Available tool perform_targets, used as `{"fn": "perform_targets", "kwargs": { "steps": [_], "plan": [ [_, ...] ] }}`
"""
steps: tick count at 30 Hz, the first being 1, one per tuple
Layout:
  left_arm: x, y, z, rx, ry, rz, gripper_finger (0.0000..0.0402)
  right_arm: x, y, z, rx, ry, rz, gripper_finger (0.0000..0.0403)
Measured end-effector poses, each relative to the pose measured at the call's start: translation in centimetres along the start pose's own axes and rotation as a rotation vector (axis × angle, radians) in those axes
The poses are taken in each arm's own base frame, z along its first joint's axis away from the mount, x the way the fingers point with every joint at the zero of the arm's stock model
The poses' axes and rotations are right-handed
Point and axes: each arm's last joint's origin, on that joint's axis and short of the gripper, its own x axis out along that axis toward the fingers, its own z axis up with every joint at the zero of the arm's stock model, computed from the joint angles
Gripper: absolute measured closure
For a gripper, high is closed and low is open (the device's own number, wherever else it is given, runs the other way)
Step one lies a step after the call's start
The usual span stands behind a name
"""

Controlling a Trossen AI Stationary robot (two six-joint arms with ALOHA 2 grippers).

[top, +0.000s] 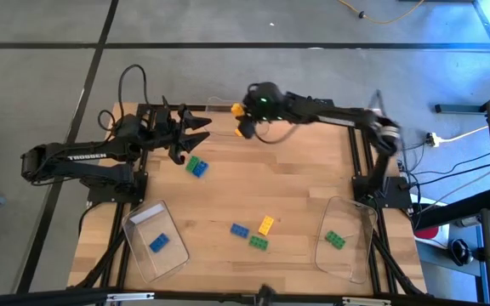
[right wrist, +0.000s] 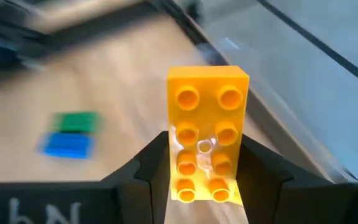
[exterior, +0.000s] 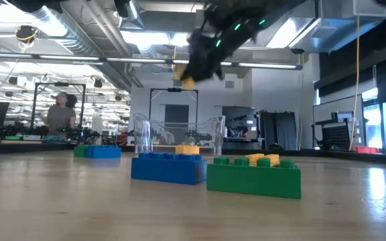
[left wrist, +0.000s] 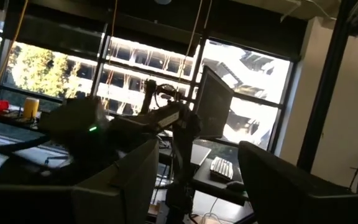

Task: Sort & place blocks by color
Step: Put the top yellow game piece into the top transparent bin, then put the top green game piece into the bottom right transparent bin

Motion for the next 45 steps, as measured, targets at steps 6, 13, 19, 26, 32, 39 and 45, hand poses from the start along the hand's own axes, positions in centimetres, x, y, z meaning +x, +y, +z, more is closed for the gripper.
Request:
{"fn": "perform_targets", "kwargs": {
  "steps": [6,13,19,26,32,39,45],
  "plan": [
    [0.0,0.0,0.0,-0.03,-0.001,0.0,0.0188,5.9,-2.9,-1.4,0.108,0.185,-0.121,0.0262],
    [0.0,0.0,0.0,-0.03,-0.001,0.002,0.0188,8.6,-3.8,-3.7,0.25,0.28,-0.161,0.0262],
    [0.0,0.0,0.0,-0.031,-0.001,0.002,0.0188,8.8,-3.6,-3.9,0.255,0.281,-0.16,0.025],
    [0.0,0.0,0.0,-0.03,-0.001,0.002,0.0188,8.8,-3.6,-3.9,0.281,0.28,-0.167,0.0123],
    [0.0,0.0,0.0,-0.031,-0.001,0.002,0.0188,8.6,-3.6,-3.7,0.28,0.277,-0.148,0.0084],
    [0.0,0.0,0.0,-0.033,-0.001,0.002,0.0188,8.4,-3.4,-3.5,0.276,0.286,-0.097,0.008],
    [0.0,0.0,0.0,-0.033,0.0,0.002,0.0188,4.2,-2.7,-0.7,0.151,0.234,0.039,0.0079]
  ]
}}
